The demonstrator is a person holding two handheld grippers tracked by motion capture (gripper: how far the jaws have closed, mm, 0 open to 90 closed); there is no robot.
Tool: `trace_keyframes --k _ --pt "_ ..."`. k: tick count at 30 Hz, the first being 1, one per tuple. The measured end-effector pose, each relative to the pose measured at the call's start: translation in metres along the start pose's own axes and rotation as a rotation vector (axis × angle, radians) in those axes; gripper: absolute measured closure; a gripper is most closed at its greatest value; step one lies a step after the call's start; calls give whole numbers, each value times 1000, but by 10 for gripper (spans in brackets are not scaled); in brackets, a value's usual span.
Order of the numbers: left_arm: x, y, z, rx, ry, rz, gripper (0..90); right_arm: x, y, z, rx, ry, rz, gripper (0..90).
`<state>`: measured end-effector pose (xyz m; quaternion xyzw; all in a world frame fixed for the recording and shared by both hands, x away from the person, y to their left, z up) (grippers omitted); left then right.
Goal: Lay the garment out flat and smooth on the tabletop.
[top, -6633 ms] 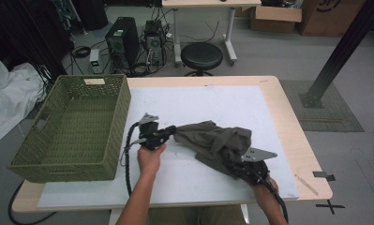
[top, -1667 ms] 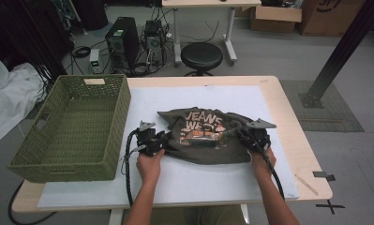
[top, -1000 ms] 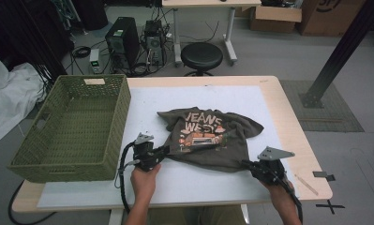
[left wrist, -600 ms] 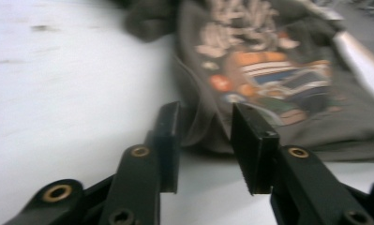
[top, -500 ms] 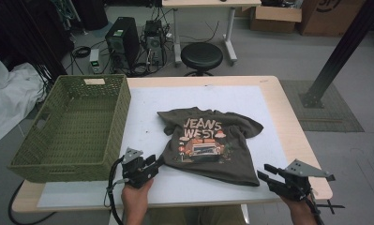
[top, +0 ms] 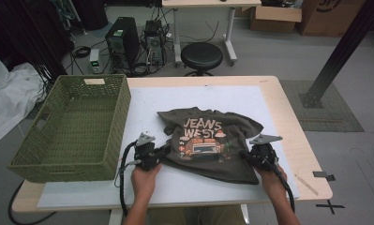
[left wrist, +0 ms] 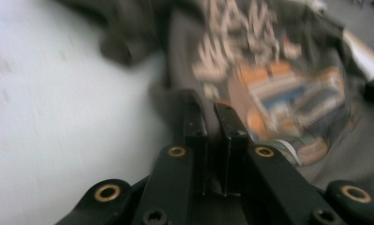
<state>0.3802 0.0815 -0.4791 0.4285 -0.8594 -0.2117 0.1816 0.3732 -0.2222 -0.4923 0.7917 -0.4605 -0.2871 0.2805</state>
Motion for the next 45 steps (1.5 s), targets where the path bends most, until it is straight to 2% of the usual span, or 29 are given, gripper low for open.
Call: trace_keyframes --k 2,5,6,7,8,9,10,12,14,16,18,20,23,26,28,31,33,35,36,38,39,41,43,44,45 --pt "-9 -9 -13 21 13 -28 851 5 -3 -10 40 -11 21 892" --pt "-15 -25 -20 16 3 -59 847 15 -12 -23 112 -32 95 891" --pt "-16 -29 -21 18 14 -64 837 18 -15 -25 120 -37 120 890" --pt "-17 -32 -20 9 32 -73 809 19 -19 -26 119 -34 148 877" --pt "-17 -32 -19 4 44 -84 738 20 -22 -25 109 -29 170 836" --pt "-17 -31 -18 0 49 -85 673 19 -24 -24 104 -33 163 787" --pt "-17 -28 -16 -3 45 -85 652 18 -22 -22 112 -38 160 727" --pt "-19 -17 -13 4 35 -95 601 19 -14 -19 144 -52 148 682" --pt "-19 -3 -8 31 40 -99 587 22 -2 -13 171 -75 134 647" --pt "-18 7 -1 32 29 -97 588 25 11 -3 184 -96 118 618" --pt "-15 14 7 19 9 -87 587 25 19 8 169 -114 81 571" --pt "-12 19 13 15 -7 -96 584 24 24 17 147 -121 66 558" --pt "-11 27 20 22 -10 -117 571 20 33 28 148 -134 39 557" --pt "-8 35 24 36 -9 -122 569 15 35 35 130 -116 25 565" --pt "-5 41 28 33 -25 -118 573 12 35 37 122 -109 12 571" --pt "-1 42 36 -16 -54 -76 578 10 34 38 116 -103 11 571" --pt "-1 38 41 -48 -74 -85 589 9 33 38 104 -98 14 570" --pt "-4 32 39 -73 -57 -88 591 7 30 39 94 -100 14 570" --pt "-6 29 38 -84 -47 -103 598 7 28 40 88 -98 21 569" --pt "-10 19 35 -116 -24 -111 612 6 26 39 99 -105 27 570" --pt "-11 17 34 -119 -23 -114 619 6 26 39 102 -108 29 570" --pt "-11 12 31 -133 -46 -128 642 6 26 39 102 -105 30 570" --pt "-10 8 29 -156 -80 -159 712 6 26 39 103 -104 31 571" --pt "-10 7 29 -152 -79 -145 761 6 26 39 103 -103 34 574" --pt "-10 7 28 -146 -60 -130 858 5 26 39 104 -102 36 594"
Point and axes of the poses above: each handheld gripper's, and its own axes: y roughly backward along the jaws, z roughly out of its underside, x roughly to its right, the point moved 8 cm from there along -y, roughly forward along the jaws, and after that the axes turned 15 degrees about -y, right-handed, at the moved point
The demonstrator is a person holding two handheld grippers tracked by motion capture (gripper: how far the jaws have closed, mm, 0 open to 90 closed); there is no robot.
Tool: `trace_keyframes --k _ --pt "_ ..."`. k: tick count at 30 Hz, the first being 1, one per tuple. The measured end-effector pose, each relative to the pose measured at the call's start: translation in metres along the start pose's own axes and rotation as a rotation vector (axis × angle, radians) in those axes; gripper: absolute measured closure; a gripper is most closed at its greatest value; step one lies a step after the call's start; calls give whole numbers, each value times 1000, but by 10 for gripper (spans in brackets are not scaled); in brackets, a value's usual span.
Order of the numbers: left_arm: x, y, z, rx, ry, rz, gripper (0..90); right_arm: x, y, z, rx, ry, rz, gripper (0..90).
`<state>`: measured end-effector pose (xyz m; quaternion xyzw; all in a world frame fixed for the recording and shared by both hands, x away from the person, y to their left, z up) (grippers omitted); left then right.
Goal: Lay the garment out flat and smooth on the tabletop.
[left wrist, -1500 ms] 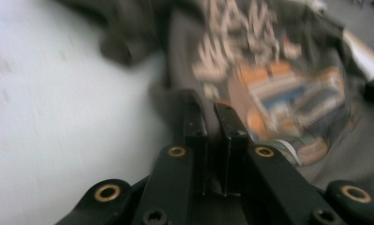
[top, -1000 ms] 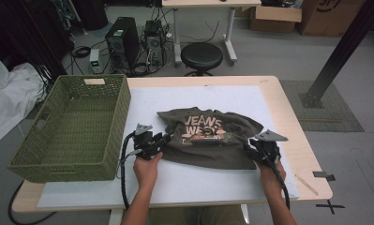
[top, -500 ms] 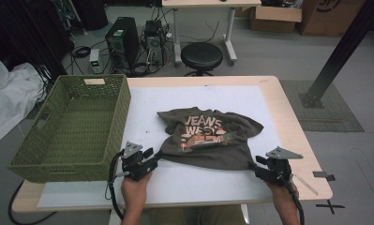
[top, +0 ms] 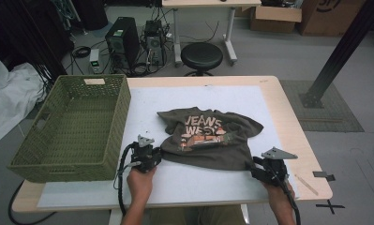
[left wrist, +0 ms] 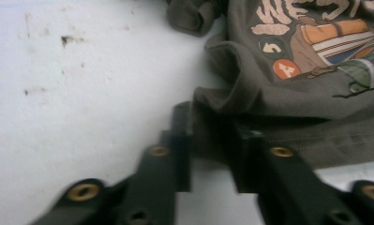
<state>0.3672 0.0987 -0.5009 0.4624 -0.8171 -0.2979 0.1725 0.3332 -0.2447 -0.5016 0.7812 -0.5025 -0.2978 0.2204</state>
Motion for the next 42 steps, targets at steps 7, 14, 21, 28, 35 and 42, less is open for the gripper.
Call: trace_keyframes --k 7,14,21,28,35,42 --pt "7 15 12 17 40 64 875 -6 4 5 9 12 -40 864" --pt "17 54 40 86 76 156 874 -10 28 20 31 -25 -109 861" --pt "35 90 56 157 46 190 874 -25 62 36 39 2 -176 859" --pt "66 115 77 190 -33 254 864 -25 93 70 -11 3 -212 858" --pt "46 91 59 190 18 112 607 -17 81 56 61 -29 -137 621" --pt "38 39 19 98 3 58 595 -17 30 35 86 9 48 604"
Point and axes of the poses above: each handheld gripper's, and its own axes: y roughly backward along the jaws, z roughly out of its underside, x roughly to its right, the point moved 8 cm from there along -y, roughly forward along the jaws, and after that the axes turned 15 degrees about -y, right-handed, at the moved point
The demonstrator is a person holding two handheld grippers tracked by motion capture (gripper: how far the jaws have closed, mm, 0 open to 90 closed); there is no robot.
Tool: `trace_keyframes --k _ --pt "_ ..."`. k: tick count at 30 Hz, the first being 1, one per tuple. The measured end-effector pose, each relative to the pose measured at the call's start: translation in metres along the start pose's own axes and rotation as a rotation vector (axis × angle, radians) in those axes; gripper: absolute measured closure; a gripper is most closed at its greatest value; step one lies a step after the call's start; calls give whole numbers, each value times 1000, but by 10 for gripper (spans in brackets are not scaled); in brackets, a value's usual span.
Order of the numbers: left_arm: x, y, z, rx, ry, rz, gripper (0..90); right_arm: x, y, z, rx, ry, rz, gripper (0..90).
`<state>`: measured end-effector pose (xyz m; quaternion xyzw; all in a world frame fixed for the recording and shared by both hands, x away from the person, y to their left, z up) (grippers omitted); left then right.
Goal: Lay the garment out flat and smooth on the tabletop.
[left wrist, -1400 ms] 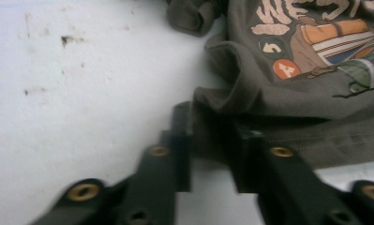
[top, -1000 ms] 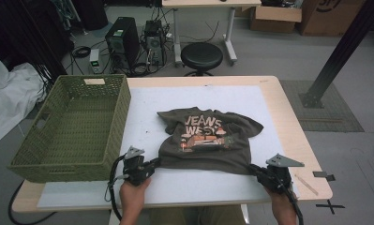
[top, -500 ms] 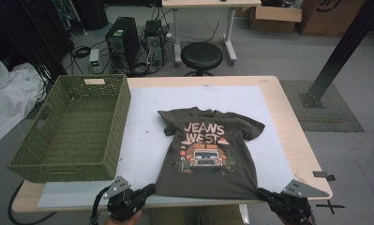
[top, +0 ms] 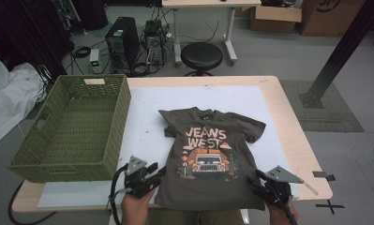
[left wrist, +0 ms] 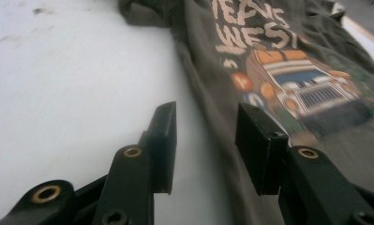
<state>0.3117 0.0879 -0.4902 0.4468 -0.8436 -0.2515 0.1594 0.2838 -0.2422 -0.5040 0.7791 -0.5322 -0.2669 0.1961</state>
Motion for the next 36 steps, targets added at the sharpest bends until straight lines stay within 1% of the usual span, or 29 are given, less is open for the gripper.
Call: trace_keyframes --k 2,3,4,5,6,7,9,10,11,12,13,14,15,17,18,19,20,21,24,25,26,27,28,29,31,32,34,35,36 --pt "1 -16 -4 -38 4 5 588 1 1 0 6 -10 1 666" --pt "2 -24 -4 -74 0 -7 591 2 1 1 11 -15 -3 691" --pt "2 -27 -6 -85 -22 -46 608 4 2 1 19 -14 -3 733" --pt "5 -30 -7 -97 -42 -37 716 5 3 2 21 -14 -7 787" --pt "7 -31 -7 -105 -58 -53 824 6 3 1 18 -17 -15 844" --pt "8 -30 -7 -108 -73 -59 882 6 4 2 6 -26 -35 866" --pt "9 -24 -4 -119 -75 -82 885 6 5 3 5 -17 -39 883" --pt "9 -19 -1 -120 -64 -85 886 5 7 4 -1 -15 -41 885" --pt "9 -12 5 -116 -38 -84 886 4 9 5 -10 -26 -43 886" --pt "8 -7 9 -117 -24 -94 885 2 13 8 -23 -31 -58 887" --pt "8 1 14 -117 -9 -96 886 0 16 9 -30 -32 -68 887" --pt "10 5 16 -117 -11 -98 885 -2 20 11 -42 -33 -81 887" --pt "13 12 20 -113 -22 -97 885 -4 22 11 -45 -29 -82 881" --pt "18 19 23 -100 -29 -94 882 -5 28 5 -20 -27 -73 748" --pt "21 23 24 -90 -23 -88 871 -4 29 -1 -3 -40 -69 724" --pt "22 25 24 -81 -12 -77 830 -1 27 -11 14 -51 -65 686" --pt "22 26 22 -70 -1 -68 758 3 23 -18 21 -62 -54 641" --pt "20 27 20 -54 7 -70 694 5 17 -23 22 -71 -49 610" --pt "7 24 8 -30 24 -105 606 9 -15 -36 -30 -90 -32 574" --pt "0 20 2 -21 31 -117 606 8 -27 -37 -60 -84 -21 577" --pt "-5 17 -2 -21 32 -126 606 6 -38 -33 -104 -57 -6 595" --pt "-12 13 -7 -20 32 -132 607 4 -39 -34 -81 -40 13 701" --pt "-20 6 -14 -23 34 -141 610 1 -38 -32 -80 -23 -1 806" --pt "-25 2 -19 -27 34 -144 610 -1 -35 -29 -79 -2 -3 878" --pt "-37 -13 -32 -45 22 -159 611 -2 -28 -23 -82 12 1 881" --pt "-42 -20 -36 -52 11 -165 612 -2 -21 -20 -97 9 -6 881" --pt "-51 -34 -43 -71 9 -181 612 -2 -14 -15 -104 21 -17 877" --pt "-54 -40 -44 -79 4 -188 613 -1 -11 -14 -105 20 -27 855" --pt "-58 -48 -44 -101 4 -201 613 0 -10 -15 -97 20 -30 774"
Point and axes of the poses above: each handheld gripper's, and its own axes: y roughly backward along the jaws, z roughly out of its underside, x roughly to its right, the point moved 8 cm from there along -y, roughly forward along the jaws, and after that the axes turned 15 degrees about -y, right-handed, at the moved point
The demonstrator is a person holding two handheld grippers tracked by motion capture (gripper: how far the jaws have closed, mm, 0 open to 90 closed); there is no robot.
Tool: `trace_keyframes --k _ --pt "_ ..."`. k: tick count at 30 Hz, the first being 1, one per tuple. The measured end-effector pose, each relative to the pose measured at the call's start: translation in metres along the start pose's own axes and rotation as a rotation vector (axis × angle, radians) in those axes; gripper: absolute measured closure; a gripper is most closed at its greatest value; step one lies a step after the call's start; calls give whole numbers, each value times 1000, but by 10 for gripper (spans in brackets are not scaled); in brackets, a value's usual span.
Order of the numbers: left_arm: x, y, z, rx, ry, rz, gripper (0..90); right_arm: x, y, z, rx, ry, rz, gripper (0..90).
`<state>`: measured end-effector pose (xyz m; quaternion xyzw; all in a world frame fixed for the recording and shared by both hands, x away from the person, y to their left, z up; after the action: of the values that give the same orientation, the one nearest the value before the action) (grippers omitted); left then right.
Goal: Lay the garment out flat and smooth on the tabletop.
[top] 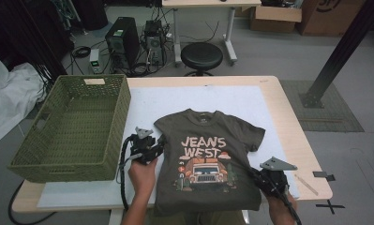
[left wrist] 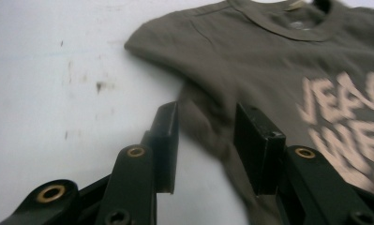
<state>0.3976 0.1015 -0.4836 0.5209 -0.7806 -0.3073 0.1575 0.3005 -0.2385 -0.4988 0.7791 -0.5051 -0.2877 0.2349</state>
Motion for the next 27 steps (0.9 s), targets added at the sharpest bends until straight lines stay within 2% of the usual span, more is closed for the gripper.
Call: trace_keyframes --k 1,3,4,5,6,8,9,11,12,13,15,16,18,19,20,22,24,25,26,27 --pt "-1 -8 0 -17 -1 -2 612 3 2 -3 18 -15 0 702" --pt "-3 -22 2 -53 -6 2 632 14 4 -14 72 -63 9 613" --pt "-4 -24 1 -39 -24 -18 673 20 4 -18 87 -73 23 605" --pt "-3 -24 1 -30 -26 -3 785 30 2 -26 109 -95 44 607" --pt "-3 -24 2 -32 -24 2 832 39 -2 -33 120 -126 48 605" --pt "-5 -18 4 -45 -19 -21 851 53 -11 -47 124 -170 64 598" --pt "-7 -12 7 -33 -5 -44 853 60 -19 -55 117 -183 68 596" --pt "-11 -1 15 -22 33 -53 853 67 -35 -70 98 -185 87 587" --pt "-12 3 19 -19 36 -59 854 67 -46 -78 81 -193 70 583" --pt "-13 8 23 -22 34 -64 854 65 -54 -84 69 -182 71 581" --pt "-11 15 29 -18 26 -70 855 64 -67 -86 21 -116 132 582" --pt "-10 19 30 -12 22 -84 854 65 -73 -85 4 -100 156 601" --pt "-7 27 32 5 33 -101 854 67 -72 -85 21 -82 179 743" --pt "-4 34 34 28 56 -112 854 68 -70 -83 17 -69 184 871" --pt "-1 37 35 40 65 -112 852 69 -66 -81 4 -56 185 878" --pt "6 41 36 53 36 -105 824 69 -59 -77 -33 -30 214 880" --pt "6 40 34 52 -1 -109 745 68 -52 -72 -51 -17 235 873" --pt "3 39 33 50 8 -111 685 67 -48 -71 -41 -16 240 856" --pt "-2 36 29 52 43 -98 650 66 -47 -71 -31 -16 241 833" --pt "-7 34 26 54 72 -96 637 66 -44 -73 -14 -17 246 768"
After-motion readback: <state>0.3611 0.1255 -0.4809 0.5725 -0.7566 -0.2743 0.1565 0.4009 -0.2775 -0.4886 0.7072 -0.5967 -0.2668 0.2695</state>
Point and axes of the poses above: each handheld gripper's, and its own axes: y roughly backward along the jaws, z roughly out of its underside, x roughly to its right, the point moved 8 cm from there along -y, roughly forward along the jaws, and after that the axes turned 15 degrees about -y, right-handed, at the moved point
